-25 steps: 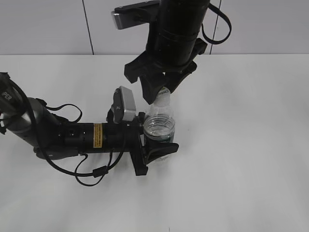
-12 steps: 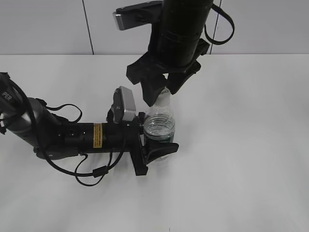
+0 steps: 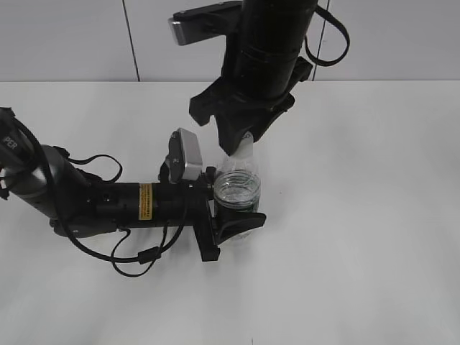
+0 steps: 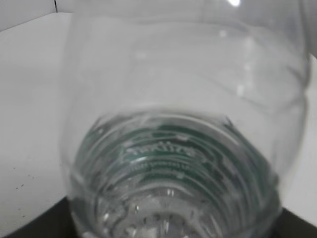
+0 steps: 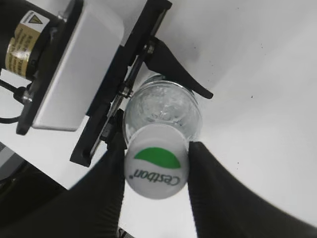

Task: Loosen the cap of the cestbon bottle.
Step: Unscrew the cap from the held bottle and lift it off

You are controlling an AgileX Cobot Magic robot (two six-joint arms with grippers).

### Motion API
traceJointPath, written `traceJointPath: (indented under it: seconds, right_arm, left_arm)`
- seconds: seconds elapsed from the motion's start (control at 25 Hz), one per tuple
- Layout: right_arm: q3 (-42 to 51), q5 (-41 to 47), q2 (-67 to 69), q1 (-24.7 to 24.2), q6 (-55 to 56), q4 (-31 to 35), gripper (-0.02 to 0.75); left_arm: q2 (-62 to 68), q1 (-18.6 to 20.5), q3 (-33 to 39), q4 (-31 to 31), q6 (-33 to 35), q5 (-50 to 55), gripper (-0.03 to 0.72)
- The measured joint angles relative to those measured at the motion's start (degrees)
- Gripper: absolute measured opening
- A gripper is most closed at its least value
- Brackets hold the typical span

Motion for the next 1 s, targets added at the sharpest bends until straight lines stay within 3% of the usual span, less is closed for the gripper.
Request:
traceJointPath:
  seconds: [0.08, 0.8, 1.0]
  right_arm:
    - [0.00, 0.00, 0.00, 0.00, -0.20, -0.32, 0.293]
    - [0.00, 0.00, 0.00, 0.06, -9.20, -1.46, 0.293]
    - [0.00, 0.00, -0.06, 0.06, -17.90, -1.97, 0.293]
  left_arm:
    - [0.00, 0.00, 0.00, 0.00, 0.00, 0.00, 0.412]
    - [0.00, 0.00, 0.00, -0.23, 0.00, 0.05, 0.412]
    - [0.00, -0.05, 0.00, -0.34, 0.00, 0.05, 0.412]
